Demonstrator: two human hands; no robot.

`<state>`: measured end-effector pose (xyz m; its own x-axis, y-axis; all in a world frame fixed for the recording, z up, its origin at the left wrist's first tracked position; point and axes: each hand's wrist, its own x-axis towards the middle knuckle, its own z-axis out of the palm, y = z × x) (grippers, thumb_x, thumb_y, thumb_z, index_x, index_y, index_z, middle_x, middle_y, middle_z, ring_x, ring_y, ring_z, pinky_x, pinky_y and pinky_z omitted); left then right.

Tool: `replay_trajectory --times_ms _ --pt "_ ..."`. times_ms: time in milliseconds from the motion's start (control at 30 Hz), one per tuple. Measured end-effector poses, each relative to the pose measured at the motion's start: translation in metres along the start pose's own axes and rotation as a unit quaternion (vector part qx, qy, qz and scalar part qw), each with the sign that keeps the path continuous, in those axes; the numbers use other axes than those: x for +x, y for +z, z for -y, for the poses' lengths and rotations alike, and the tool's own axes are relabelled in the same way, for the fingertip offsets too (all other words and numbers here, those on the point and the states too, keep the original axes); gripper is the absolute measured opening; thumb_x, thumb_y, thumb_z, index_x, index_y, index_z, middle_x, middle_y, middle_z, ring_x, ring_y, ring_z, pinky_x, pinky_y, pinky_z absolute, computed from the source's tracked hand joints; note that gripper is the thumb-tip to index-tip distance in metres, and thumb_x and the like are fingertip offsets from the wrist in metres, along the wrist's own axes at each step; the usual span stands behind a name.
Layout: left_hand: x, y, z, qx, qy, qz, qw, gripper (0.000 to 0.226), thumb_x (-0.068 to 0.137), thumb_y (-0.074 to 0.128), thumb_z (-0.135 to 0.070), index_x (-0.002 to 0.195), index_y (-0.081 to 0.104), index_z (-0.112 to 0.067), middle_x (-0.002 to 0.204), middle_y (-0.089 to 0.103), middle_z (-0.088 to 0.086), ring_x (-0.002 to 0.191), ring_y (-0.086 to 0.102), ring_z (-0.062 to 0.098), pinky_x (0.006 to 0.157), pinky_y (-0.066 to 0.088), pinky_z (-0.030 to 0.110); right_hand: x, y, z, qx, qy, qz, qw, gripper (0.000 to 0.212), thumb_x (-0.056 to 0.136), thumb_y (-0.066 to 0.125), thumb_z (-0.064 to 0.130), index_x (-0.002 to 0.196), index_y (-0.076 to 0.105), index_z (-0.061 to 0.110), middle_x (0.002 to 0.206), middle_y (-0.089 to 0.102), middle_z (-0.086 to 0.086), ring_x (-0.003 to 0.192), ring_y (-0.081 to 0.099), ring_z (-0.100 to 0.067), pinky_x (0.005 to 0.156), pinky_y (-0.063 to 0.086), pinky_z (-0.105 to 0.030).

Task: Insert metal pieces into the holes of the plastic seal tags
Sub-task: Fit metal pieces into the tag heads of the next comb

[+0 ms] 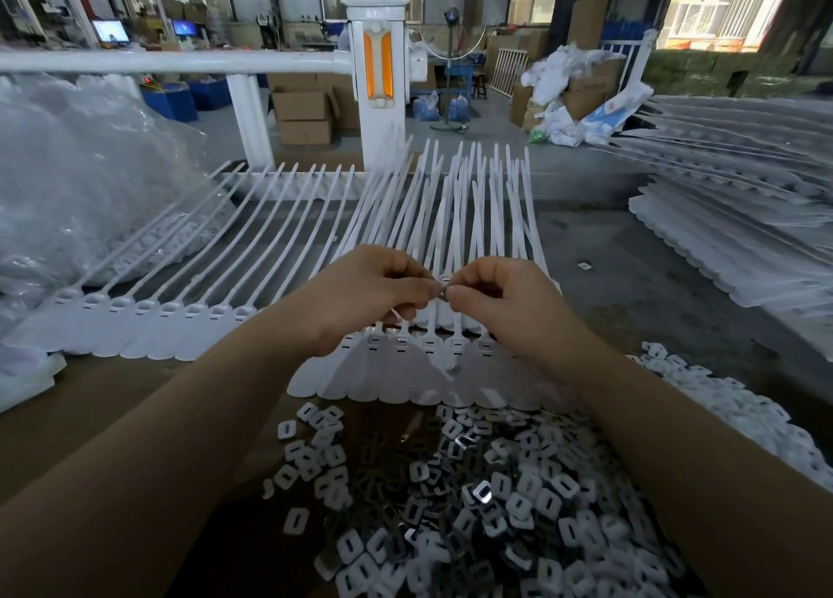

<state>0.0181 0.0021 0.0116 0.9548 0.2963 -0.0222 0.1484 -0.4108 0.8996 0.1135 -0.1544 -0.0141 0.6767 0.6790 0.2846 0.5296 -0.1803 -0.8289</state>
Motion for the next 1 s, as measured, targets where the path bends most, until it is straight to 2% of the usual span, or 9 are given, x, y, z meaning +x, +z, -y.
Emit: replay_trajectory --times_ms 167,367,500,600,667,800,1000 --pt "0.0006 0.0049 -0.0012 0.063 0.031 -0.018 0.997 0.011 0.091 0.066 -0.025 0.082 0.07 -0.018 0.056 0.062 -0.013 0.048 0.053 -0.006 0.045 0.038 0.008 -0.0006 -0.0011 0.0012 0.018 0.013 0.001 1.0 0.007 0.09 0.067 0.021 0.082 0.069 0.02 0.059 0.061 0.011 0.046 0.051 0.005 0.044 0.037 -0.007" --pt "0.0004 0.0046 -0.0011 0.055 0.033 -0.014 0.998 0.009 0.09 0.066 -0.021 0.083 0.069 -0.017 0.054 0.06 -0.015 0.047 0.052 -0.006 0.044 0.037 0.008 -0.001 -0.0025 0.0044 0.033 0.032 0.012 0.999 0.007 0.092 0.064 0.017 0.089 0.069 0.012 0.078 0.067 -0.009 0.042 0.048 0.005 0.042 0.035 -0.008" --pt "0.0003 0.0076 0.0002 0.047 0.032 -0.008 0.998 0.012 0.092 0.064 -0.021 0.082 0.069 -0.014 0.057 0.062 -0.013 0.048 0.053 -0.005 0.045 0.038 0.008 -0.0022 -0.0035 0.0055 0.031 0.038 0.017 0.999 0.008 0.092 0.064 0.016 0.089 0.069 0.011 0.079 0.066 -0.008 0.041 0.047 0.004 0.042 0.035 -0.008" --pt "0.001 0.0082 0.0018 0.043 0.032 -0.001 0.999 0.012 0.092 0.064 -0.021 0.085 0.07 -0.014 0.065 0.065 -0.008 0.056 0.057 -0.001 0.051 0.042 0.01 -0.0026 -0.0039 0.0057 0.031 0.041 0.019 0.999 0.009 0.092 0.063 0.016 0.09 0.069 0.01 0.077 0.064 -0.006 0.041 0.046 0.005 0.043 0.035 -0.008" --pt "0.001 0.0077 0.0023 0.044 0.033 0.004 0.998 0.011 0.092 0.063 -0.02 0.085 0.07 -0.015 0.068 0.065 -0.006 0.059 0.057 0.001 0.054 0.043 0.012 -0.0029 -0.0042 0.0061 0.03 0.042 0.02 0.998 0.009 0.092 0.063 0.017 0.09 0.07 0.011 0.077 0.064 -0.007 0.044 0.046 0.004 0.045 0.037 -0.009" --pt "0.0 0.0076 0.0017 0.05 0.042 0.005 0.998 0.013 0.092 0.063 -0.02 0.082 0.068 -0.015 0.061 0.062 -0.01 0.053 0.054 -0.003 0.05 0.04 0.009 -0.0024 -0.0043 0.0065 0.023 0.042 0.03 0.998 0.009 0.091 0.063 0.018 0.085 0.069 0.015 0.076 0.064 -0.001 0.061 0.053 -0.002 0.055 0.043 -0.01" --pt "0.0004 0.0101 0.0029 0.047 0.052 0.006 0.998 0.013 0.092 0.064 -0.02 0.081 0.068 -0.015 0.061 0.06 -0.009 0.057 0.054 0.001 0.054 0.043 0.014 -0.0012 -0.0068 0.0065 0.019 0.051 0.035 0.998 0.012 0.091 0.061 0.021 0.083 0.07 0.018 0.072 0.066 0.006 0.07 0.059 -0.009 0.06 0.045 -0.014"
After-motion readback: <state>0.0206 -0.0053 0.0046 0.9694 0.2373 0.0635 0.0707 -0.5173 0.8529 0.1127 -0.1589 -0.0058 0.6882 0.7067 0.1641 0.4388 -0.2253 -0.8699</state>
